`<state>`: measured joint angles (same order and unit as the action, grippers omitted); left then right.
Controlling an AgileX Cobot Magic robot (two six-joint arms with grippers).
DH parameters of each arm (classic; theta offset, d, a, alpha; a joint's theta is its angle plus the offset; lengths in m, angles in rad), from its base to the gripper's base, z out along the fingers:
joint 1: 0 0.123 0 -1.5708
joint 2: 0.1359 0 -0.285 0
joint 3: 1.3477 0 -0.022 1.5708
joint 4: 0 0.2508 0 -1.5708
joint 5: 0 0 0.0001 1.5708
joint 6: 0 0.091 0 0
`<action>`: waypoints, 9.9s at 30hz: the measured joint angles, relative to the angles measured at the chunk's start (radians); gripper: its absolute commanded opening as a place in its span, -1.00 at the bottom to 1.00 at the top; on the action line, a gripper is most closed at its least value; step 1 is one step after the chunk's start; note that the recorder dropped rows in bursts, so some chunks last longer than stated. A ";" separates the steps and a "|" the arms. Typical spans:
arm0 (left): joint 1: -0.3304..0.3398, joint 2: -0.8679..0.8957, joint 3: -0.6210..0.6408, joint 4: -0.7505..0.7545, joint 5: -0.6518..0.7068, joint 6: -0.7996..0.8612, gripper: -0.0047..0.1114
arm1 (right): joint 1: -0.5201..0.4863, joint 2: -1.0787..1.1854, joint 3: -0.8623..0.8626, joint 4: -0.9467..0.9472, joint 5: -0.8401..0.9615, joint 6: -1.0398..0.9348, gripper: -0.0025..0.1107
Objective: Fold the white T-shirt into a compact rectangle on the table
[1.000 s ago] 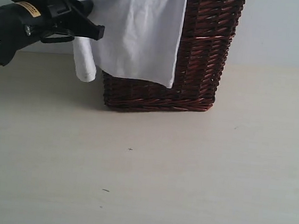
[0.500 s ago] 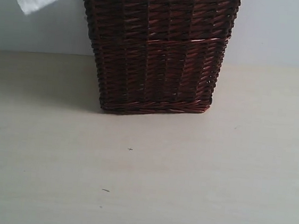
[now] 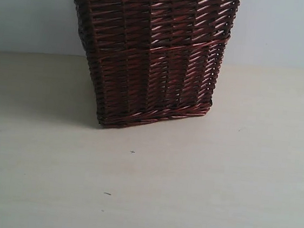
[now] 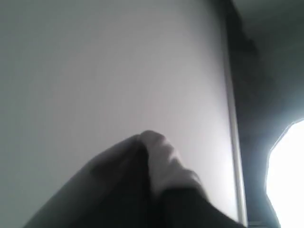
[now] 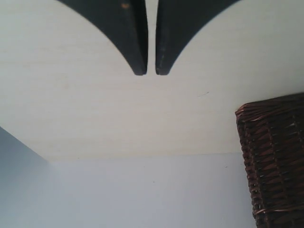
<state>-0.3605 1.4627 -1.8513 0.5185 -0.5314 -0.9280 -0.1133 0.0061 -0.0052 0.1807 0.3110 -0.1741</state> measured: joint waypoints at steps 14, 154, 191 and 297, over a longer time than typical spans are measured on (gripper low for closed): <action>0.105 -0.167 -0.141 0.024 0.027 -0.423 -0.92 | 0.000 0.000 0.000 0.000 0.000 0.000 -0.83; -0.019 -0.138 0.794 -0.023 0.492 0.460 -0.92 | 0.000 0.000 0.000 0.004 0.000 0.000 -0.83; 0.001 -1.428 1.515 -0.043 1.147 0.445 -0.92 | 0.000 0.000 0.000 0.004 0.000 0.000 -0.83; 0.192 -1.457 1.852 -0.027 0.661 0.509 -0.92 | 0.577 1.713 -0.761 0.881 0.740 -1.703 -0.96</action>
<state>-0.1690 0.0059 0.0004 0.4917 0.1293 -0.4187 0.4634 1.7194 -0.7667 1.0612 1.0507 -1.8769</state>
